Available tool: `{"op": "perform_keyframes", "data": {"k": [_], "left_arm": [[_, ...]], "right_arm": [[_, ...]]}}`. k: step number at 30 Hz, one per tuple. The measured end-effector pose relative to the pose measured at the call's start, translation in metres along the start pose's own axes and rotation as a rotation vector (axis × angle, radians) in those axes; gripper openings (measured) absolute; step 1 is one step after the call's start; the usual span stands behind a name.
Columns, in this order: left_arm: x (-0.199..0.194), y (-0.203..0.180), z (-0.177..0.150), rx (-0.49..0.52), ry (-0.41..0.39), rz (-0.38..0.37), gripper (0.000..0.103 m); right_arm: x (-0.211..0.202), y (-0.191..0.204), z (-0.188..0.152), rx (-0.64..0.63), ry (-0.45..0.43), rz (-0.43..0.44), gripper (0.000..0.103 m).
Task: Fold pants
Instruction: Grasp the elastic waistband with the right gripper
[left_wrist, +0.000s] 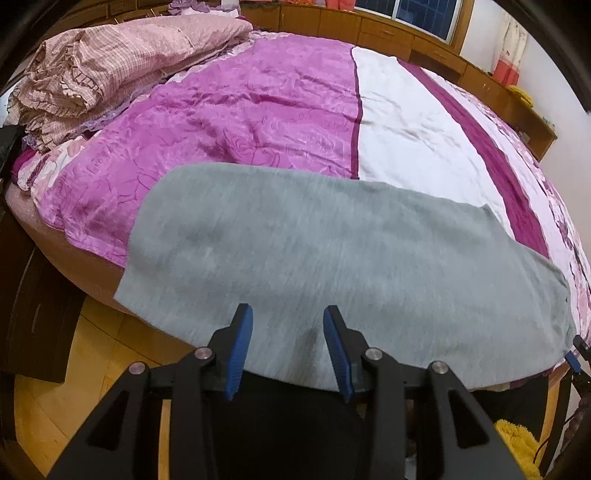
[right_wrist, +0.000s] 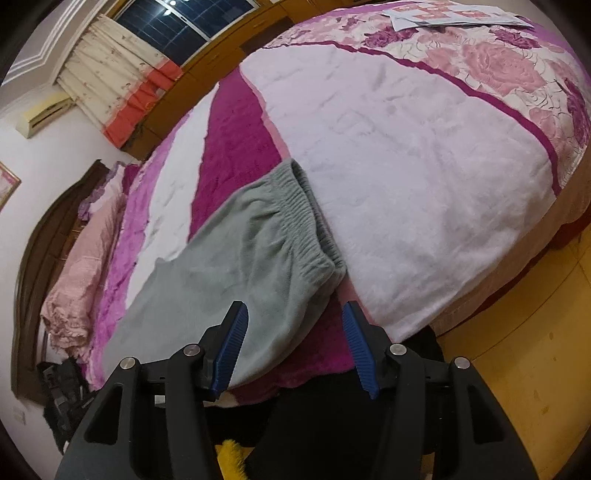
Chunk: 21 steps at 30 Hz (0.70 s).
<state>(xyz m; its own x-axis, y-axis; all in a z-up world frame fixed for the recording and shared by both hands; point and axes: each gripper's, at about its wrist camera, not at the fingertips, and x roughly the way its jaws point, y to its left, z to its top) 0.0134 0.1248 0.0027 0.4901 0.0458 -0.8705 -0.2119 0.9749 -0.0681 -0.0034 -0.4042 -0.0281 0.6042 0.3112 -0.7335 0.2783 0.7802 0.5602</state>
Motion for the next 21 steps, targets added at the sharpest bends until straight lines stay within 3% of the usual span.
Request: {"op": "perform_keyframes", "data": {"k": [8, 21], "left_arm": [[0.018, 0.006, -0.002, -0.03, 0.038, 0.004, 0.042], [0.024, 0.003, -0.002, -0.017, 0.035, 0.024, 0.046]], "right_arm": [[0.033, -0.008, 0.0, 0.007, 0.002, -0.032, 0.047], [0.043, -0.008, 0.007, 0.009, -0.08, 0.035, 0.049]]}}
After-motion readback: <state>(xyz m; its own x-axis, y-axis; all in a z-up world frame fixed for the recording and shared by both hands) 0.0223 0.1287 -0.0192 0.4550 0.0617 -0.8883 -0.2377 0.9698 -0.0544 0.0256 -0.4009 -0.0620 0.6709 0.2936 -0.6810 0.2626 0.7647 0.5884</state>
